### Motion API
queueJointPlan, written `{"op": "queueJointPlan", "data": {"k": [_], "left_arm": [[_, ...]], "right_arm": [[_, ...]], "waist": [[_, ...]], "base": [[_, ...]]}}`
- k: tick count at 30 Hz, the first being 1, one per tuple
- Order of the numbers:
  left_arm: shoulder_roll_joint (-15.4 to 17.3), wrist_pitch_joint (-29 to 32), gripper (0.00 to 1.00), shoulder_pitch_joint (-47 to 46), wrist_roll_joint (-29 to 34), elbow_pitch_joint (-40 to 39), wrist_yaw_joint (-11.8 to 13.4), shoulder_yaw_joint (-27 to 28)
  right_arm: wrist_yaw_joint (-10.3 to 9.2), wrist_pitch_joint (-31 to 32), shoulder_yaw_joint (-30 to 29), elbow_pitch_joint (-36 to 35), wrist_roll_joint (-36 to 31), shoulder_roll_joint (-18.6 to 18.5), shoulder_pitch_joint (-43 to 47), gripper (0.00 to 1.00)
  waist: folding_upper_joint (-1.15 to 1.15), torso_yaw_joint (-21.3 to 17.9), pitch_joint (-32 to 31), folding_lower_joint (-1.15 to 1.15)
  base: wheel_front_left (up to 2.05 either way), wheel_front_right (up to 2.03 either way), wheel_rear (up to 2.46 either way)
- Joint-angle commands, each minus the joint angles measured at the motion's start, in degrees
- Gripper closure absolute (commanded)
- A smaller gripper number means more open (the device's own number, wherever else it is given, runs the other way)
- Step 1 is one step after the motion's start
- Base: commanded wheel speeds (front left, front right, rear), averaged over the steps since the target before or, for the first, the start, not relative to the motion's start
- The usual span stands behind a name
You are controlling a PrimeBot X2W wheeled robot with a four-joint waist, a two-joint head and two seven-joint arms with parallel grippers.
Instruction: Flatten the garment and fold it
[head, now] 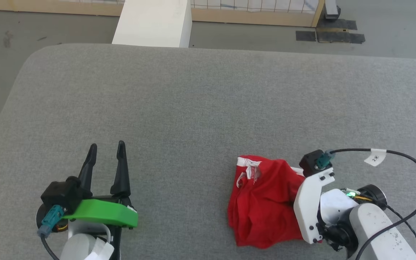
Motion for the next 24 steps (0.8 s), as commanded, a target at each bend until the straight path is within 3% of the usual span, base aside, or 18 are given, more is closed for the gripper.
{"op": "queueJointPlan", "data": {"k": [1, 7, 14, 19, 24], "left_arm": [[-0.1, -0.3, 0.0, -0.7, -0.1, 0.1, 0.1, -0.2], [-0.1, -0.3, 0.0, -0.2, -0.3, -0.1, 0.1, -0.6], [-0.1, -0.3, 0.0, 0.1, -0.1, -1.9, 0.2, -0.4], [0.4, -0.3, 0.0, -1.1, 0.5, -3.2, -0.1, -0.3], [2.4, 0.1, 0.0, -3.5, 1.4, -5.7, -0.3, -0.7]], "right_arm": [[-0.09, 0.3, 1.3, 0.5, 0.6, -0.6, -0.2, 1.0], [-0.09, 2.8, 6.7, -4.2, 3.1, -6.7, -1.7, 1.0], [-0.09, 6.7, 11.3, -10.8, 7.1, -17.8, -4.9, 1.0], [-0.09, 6.0, 10.7, -11.0, 8.4, -23.5, -7.7, 1.0], [-0.09, 2.7, 7.6, -8.3, 7.4, -26.3, -10.5, 1.0]], "waist": [[0.0, -0.2, -0.6, 0.0], [0.0, -2.3, -1.8, 0.0], [0.0, -10.4, 0.0, 0.0], [0.0, -17.2, 4.0, 0.0], [0.0, -22.1, 10.1, 0.0]], "base": [[0.0, 0.0, 0.0], [0.0, 0.0, 0.0], [0.0, 0.0, 0.0], [0.0, 0.0, 0.0], [0.0, 0.0, 0.0]]}}
